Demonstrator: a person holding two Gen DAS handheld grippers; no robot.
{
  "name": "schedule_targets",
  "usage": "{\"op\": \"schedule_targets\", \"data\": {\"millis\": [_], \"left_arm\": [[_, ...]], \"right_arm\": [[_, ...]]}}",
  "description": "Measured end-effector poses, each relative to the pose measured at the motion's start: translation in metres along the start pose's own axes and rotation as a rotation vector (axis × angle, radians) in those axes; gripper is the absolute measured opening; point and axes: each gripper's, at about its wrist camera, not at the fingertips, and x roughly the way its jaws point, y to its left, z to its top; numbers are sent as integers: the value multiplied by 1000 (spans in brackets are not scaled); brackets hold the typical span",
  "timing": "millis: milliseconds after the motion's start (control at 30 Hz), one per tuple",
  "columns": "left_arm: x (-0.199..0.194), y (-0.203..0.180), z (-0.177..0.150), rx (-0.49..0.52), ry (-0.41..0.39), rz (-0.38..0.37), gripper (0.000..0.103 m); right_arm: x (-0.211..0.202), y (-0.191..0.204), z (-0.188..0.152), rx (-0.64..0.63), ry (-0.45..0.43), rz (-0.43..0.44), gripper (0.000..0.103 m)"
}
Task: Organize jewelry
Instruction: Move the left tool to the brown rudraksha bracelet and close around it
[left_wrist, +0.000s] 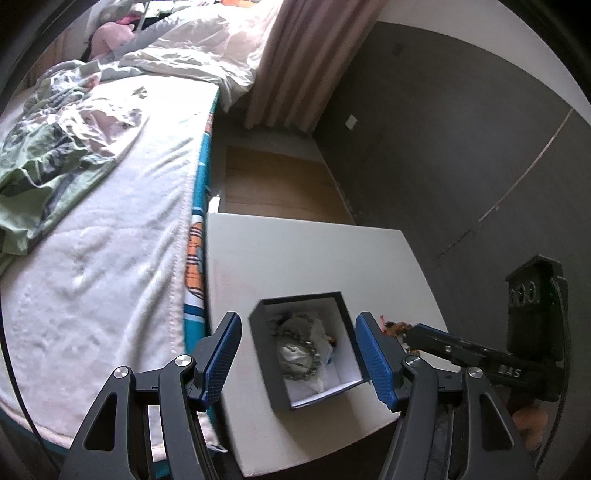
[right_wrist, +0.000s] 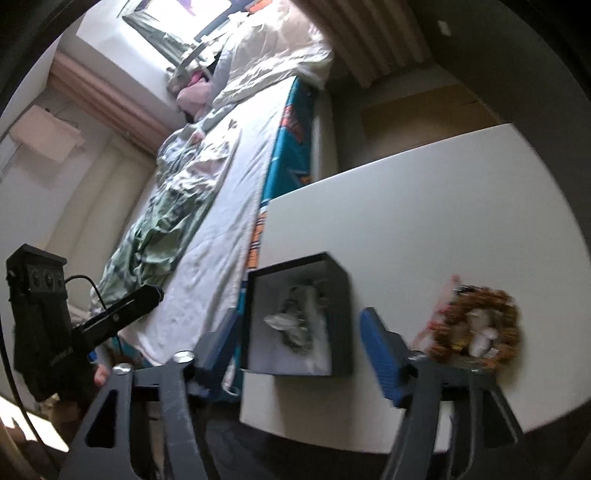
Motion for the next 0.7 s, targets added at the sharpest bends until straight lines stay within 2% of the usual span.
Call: {"op": "schedule_targets", "data": {"millis": [233, 367, 433, 467, 567, 700], "left_arm": [[11, -33, -9, 66, 17, -26, 66], [18, -54, -16, 112, 17, -34, 82], [23, -66, -19, 138, 21, -33, 84], [26, -70, -20, 149, 28, -33, 84], [35, -84, -24, 176, 45, -36, 84], [46, -98, -30, 200, 65, -41, 84]], "right_arm": [[-39, -25, -16, 10, -81, -91, 81], [-59, -41, -26, 26, -120, -109, 81], [-69, -52, -31, 38, -144, -125, 82], [-72, -56, -32, 45, -157, -135, 83], [-88, -74, -37, 77, -203, -157, 95], [-101, -92, -42, 88, -232, -152, 95]]}}
